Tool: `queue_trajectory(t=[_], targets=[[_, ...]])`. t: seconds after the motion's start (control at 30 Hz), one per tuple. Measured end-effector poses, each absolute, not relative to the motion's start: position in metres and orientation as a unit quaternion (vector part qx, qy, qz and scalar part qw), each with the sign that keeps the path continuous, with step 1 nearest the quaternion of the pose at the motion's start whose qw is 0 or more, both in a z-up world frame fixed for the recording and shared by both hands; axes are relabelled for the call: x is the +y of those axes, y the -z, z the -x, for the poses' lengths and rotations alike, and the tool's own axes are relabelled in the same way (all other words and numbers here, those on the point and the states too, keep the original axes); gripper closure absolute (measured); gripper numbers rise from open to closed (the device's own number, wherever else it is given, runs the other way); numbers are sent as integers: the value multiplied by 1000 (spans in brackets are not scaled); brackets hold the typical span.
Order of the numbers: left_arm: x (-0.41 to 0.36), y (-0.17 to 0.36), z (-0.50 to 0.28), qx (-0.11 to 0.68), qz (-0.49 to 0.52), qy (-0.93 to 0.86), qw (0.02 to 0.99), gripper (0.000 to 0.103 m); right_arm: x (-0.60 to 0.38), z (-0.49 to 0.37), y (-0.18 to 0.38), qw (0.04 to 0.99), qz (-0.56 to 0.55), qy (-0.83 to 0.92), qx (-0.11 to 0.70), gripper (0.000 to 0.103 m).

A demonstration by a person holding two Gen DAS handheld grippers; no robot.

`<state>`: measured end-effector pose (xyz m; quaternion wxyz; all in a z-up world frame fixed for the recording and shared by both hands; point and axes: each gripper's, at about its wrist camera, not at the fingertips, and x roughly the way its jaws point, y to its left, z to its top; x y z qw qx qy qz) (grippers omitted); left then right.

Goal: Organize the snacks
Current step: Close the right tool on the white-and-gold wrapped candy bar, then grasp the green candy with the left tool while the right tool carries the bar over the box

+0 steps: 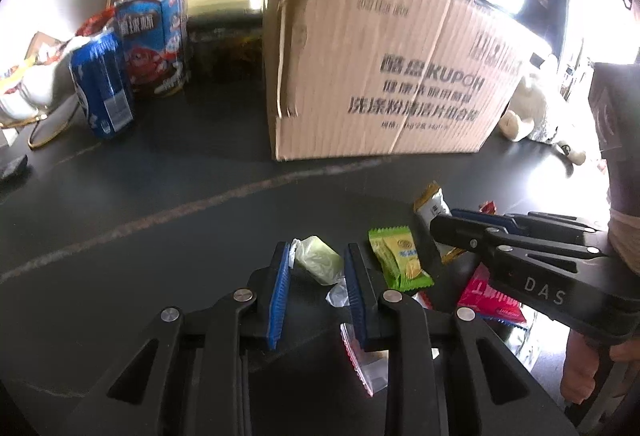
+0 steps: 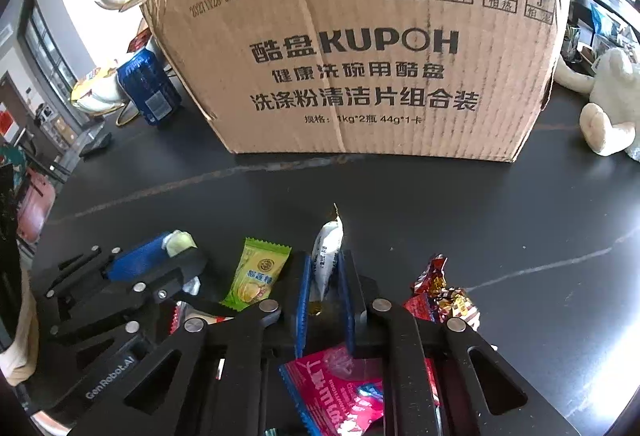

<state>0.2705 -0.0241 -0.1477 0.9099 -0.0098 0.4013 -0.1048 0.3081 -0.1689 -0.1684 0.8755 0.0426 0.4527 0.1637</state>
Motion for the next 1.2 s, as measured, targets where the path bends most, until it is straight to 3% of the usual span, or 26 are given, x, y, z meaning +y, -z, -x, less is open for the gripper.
queue_trajectory(t=[0.4,1.2], targets=[[-23,122,-262,370,16,107,923,76,-171,-299,146,890,-44,-172,420,89],[-40,32,-260,302,11,138,943,76,-195,-277,48,931,-71,-177,310,89]])
